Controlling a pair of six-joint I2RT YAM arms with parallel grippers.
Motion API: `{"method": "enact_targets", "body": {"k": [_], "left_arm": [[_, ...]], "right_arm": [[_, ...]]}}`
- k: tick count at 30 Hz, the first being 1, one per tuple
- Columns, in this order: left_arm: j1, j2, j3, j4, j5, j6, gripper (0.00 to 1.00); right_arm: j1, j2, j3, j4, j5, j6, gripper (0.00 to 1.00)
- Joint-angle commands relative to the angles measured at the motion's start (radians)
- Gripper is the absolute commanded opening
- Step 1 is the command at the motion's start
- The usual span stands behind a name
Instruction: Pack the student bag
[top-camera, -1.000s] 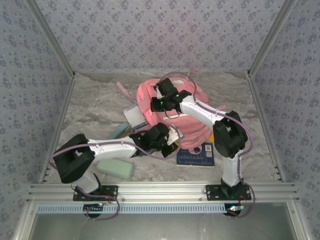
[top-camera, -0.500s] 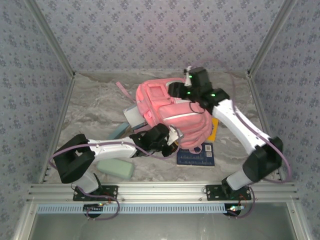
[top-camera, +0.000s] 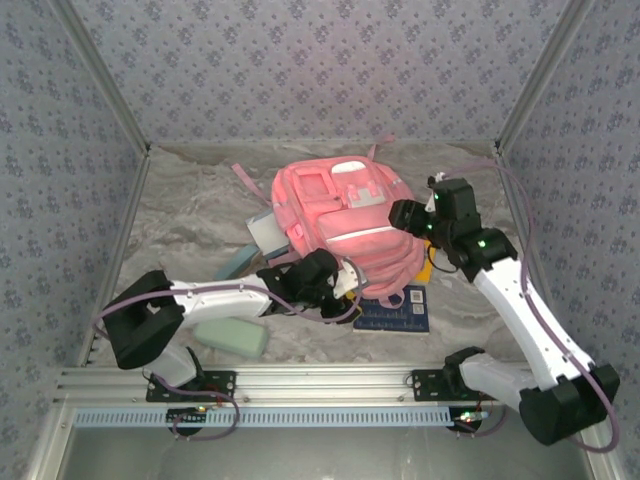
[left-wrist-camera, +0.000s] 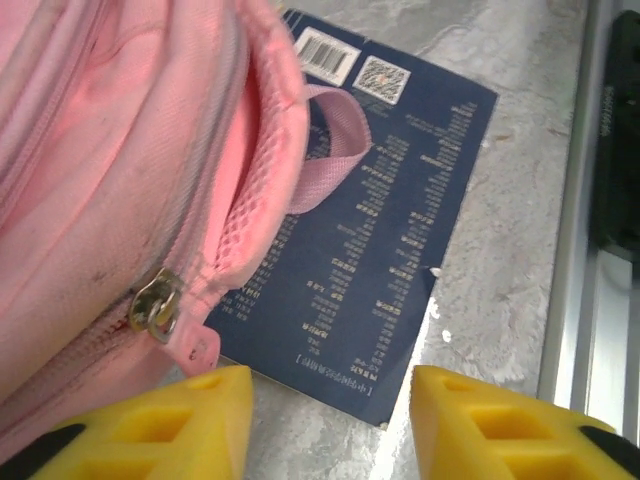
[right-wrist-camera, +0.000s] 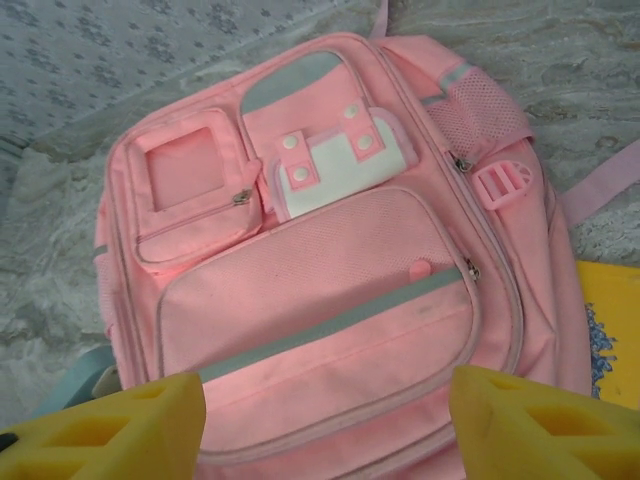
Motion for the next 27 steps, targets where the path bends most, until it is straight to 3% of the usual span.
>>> {"method": "enact_targets", "body": {"k": [1, 4, 10, 14, 16, 20, 27], "left_arm": [[-0.005, -0.068, 0.022, -0.027, 0.068, 0.015, 0.51], [-0.005, -0.118, 0.009, -0.057, 0.083, 0.017, 0.52], [0.036, -0.351, -0.036, -0.183, 0.011, -0.028, 0.52], [0.112, -0.472, 0.001, -0.35, -0.155, -0.111, 0.59], [0.16, -0.504, 0.018, -0.42, -0.213, -0.117, 0.59], [0.23, -0.556, -0.016, -0.425, -0.278, -0.134, 0.58], [0.268, -0.558, -0.011, -0.444, -0.301, -0.149, 0.58]], "right_arm": [[0.001, -0.096, -0.041, -0.031, 0.014, 0.0, 0.69], [0.002, -0.173, -0.063, -0.071, 0.006, -0.004, 0.68], [0.055, -0.374, -0.272, 0.06, -0.056, -0.015, 0.55], [0.225, -0.475, -0.48, 0.235, -0.005, -0.054, 0.53], [0.387, -0.498, -0.58, 0.337, 0.097, -0.114, 0.53], [0.612, -0.45, -0.725, 0.547, 0.274, -0.135, 0.57], [0.591, -0.254, -0.85, 0.841, 0.082, 0.123, 0.59]]}}
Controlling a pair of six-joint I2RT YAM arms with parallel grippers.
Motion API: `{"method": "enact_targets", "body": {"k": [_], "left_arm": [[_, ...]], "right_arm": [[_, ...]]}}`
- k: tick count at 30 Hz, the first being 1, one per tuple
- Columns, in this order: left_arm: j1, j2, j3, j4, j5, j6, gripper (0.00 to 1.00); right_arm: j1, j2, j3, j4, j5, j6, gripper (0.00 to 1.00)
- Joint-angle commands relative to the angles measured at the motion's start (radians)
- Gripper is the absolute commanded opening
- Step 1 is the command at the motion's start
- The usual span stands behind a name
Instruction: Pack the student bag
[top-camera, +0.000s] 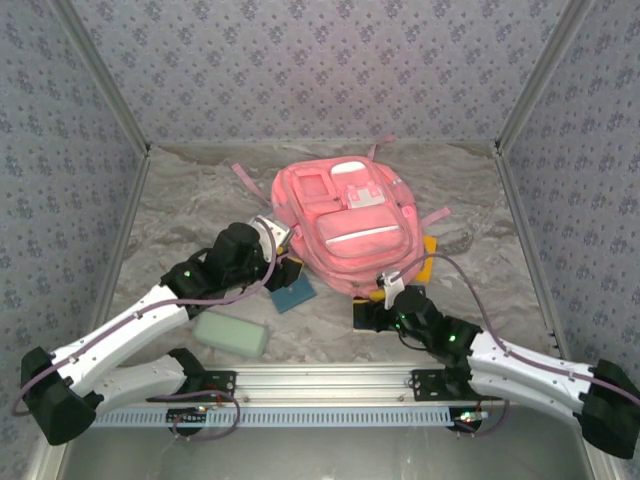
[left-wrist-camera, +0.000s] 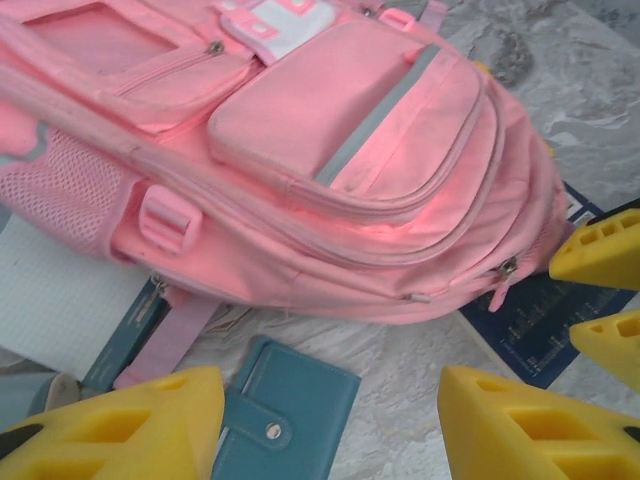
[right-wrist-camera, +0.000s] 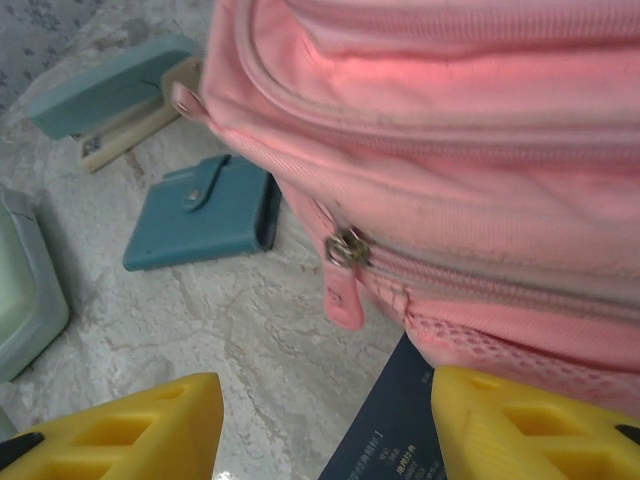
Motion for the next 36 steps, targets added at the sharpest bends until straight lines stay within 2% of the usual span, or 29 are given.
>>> {"method": "enact_targets", "body": {"k": [1, 5, 9, 12, 18, 21, 27, 36], "left_arm": [[0.004, -0.009, -0.001, -0.037, -0.03, -0.011, 0.59], [0.007, 0.003, 0.015, -0.057, -0.037, -0.008, 0.59], [0.009, -0.001, 0.014, -0.061, -0.038, -0.01, 0.59], [0.008, -0.008, 0.016, -0.067, -0.043, -0.006, 0.6], [0.008, -0.022, 0.013, -0.069, -0.052, 0.001, 0.61], [0.009, -0.025, 0.012, -0.07, -0.052, -0.004, 0.61], [0.008, -0.025, 0.011, -0.062, -0.043, -0.006, 0.61], [0.008, -0.029, 0.009, -0.066, -0.044, -0.008, 0.61]], "right_arm": [[-0.021, 0.07, -0.003, 0.191, -0.085, 0.161, 0.6], [-0.059, 0.137, -0.005, 0.215, -0.176, 0.32, 0.62], [-0.07, 0.147, -0.021, 0.202, -0.176, 0.435, 0.65], [-0.072, 0.138, 0.004, 0.126, -0.166, 0.443, 0.69], [-0.071, 0.129, 0.018, 0.09, -0.151, 0.46, 0.59], [-0.042, 0.113, 0.008, 0.095, -0.136, 0.485, 0.59], [0.038, 0.173, -0.016, 0.228, -0.054, 0.553, 0.62], [0.064, 0.405, -0.002, 0.476, 0.04, 0.629, 0.53]]}}
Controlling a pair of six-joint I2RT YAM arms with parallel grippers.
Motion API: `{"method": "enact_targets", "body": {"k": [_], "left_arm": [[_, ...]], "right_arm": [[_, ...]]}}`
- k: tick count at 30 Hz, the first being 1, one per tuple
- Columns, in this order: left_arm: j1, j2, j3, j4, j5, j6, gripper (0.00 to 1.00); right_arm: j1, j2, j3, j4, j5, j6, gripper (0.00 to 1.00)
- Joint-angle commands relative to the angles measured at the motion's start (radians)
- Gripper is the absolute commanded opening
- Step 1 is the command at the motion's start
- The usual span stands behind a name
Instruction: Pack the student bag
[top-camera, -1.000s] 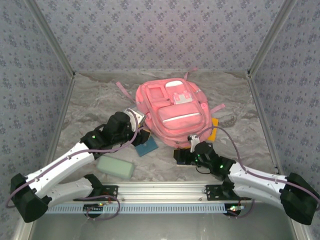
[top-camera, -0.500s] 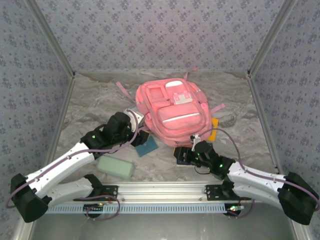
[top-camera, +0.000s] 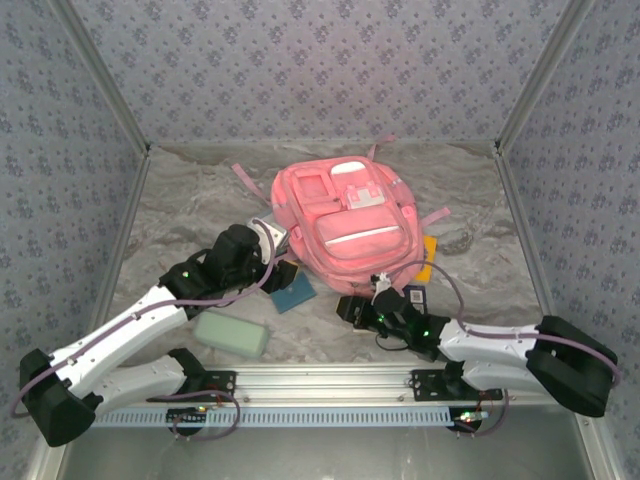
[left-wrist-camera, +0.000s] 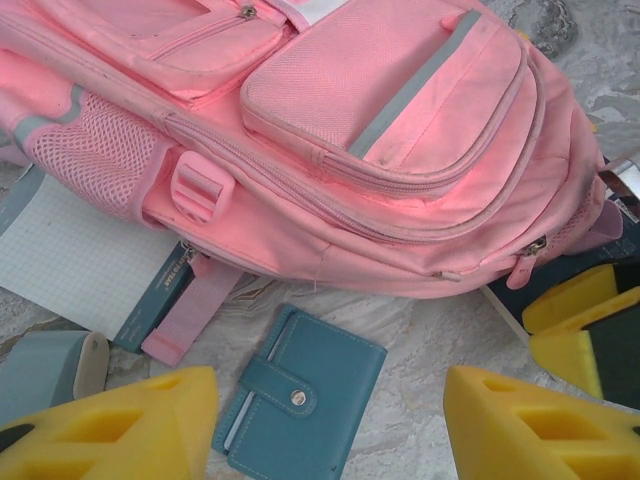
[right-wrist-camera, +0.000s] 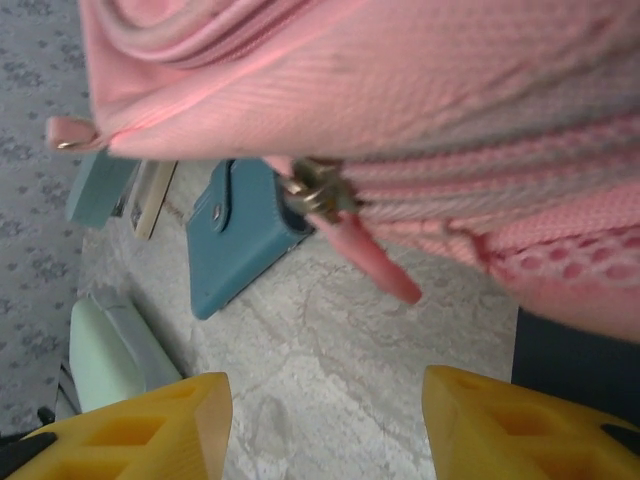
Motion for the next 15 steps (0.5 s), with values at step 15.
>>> {"method": "enact_targets", "body": {"k": [15], "left_arm": [[0.004, -0.024, 0.003, -0.006, 0.0, 0.004, 0.61]], "right_arm": [[-0.034, 0.128, 0.026, 0.223, 0.148, 0.006, 0.36]]}}
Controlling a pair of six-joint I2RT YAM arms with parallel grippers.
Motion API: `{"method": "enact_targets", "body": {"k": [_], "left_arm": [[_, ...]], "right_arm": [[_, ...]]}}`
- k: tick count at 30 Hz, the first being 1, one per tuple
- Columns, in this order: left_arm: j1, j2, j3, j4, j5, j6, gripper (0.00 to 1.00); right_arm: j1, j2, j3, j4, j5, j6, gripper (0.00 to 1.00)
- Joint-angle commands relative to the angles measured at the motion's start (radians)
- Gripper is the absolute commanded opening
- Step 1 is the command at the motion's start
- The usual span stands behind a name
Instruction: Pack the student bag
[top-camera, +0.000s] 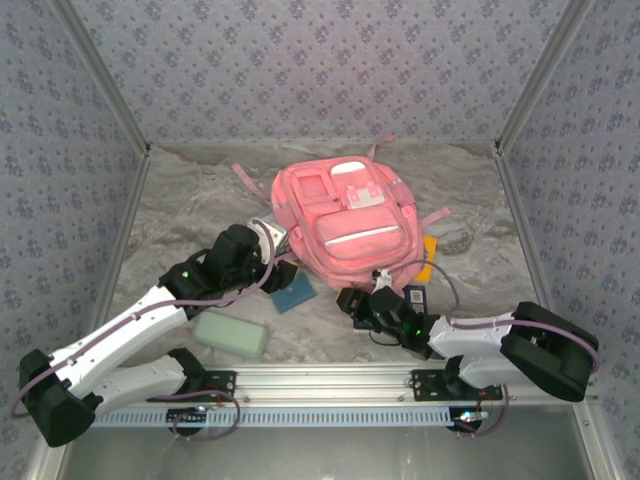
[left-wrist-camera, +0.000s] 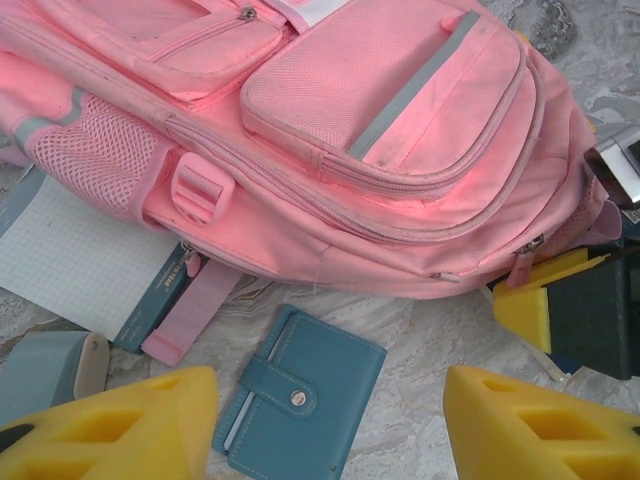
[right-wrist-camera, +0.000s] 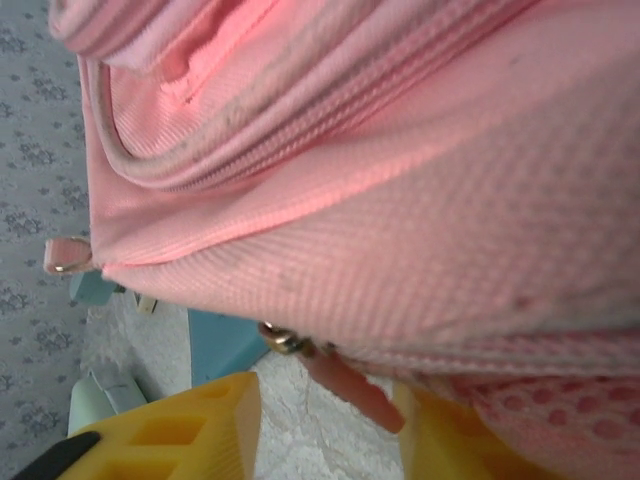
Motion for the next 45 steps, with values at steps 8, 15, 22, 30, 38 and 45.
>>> {"method": "enact_targets", "body": {"k": [8, 15, 22, 30, 38, 45], "left_arm": [[0.005, -0.02, 0.003, -0.005, -0.003, 0.0, 0.61], [0.005, -0.005, 0.007, -0.004, -0.014, -0.013, 0.61], [0.005, 0.083, 0.077, -0.024, 0.045, -0.021, 0.61], [-0.104, 0.309, 0.245, -0.074, 0.167, 0.284, 0.67], [-0.212, 0.569, 0.402, -0.125, 0.106, 0.542, 0.67], [-0.229, 0.694, 0.476, -0.09, 0.116, 0.599, 0.67]], "right_arm": [[-0.047, -0.014, 0.021, 0.0, 0.03, -0.015, 0.12], [-0.059, -0.119, 0.019, -0.113, 0.031, -0.078, 0.0], [-0.063, -0.282, 0.039, -0.373, -0.01, -0.181, 0.0], [-0.11, -0.458, 0.088, -0.681, -0.143, -0.364, 0.0], [-0.177, -0.539, 0.086, -0.77, -0.236, -0.411, 0.0], [-0.244, -0.565, 0.074, -0.748, -0.307, -0.409, 0.0]]}}
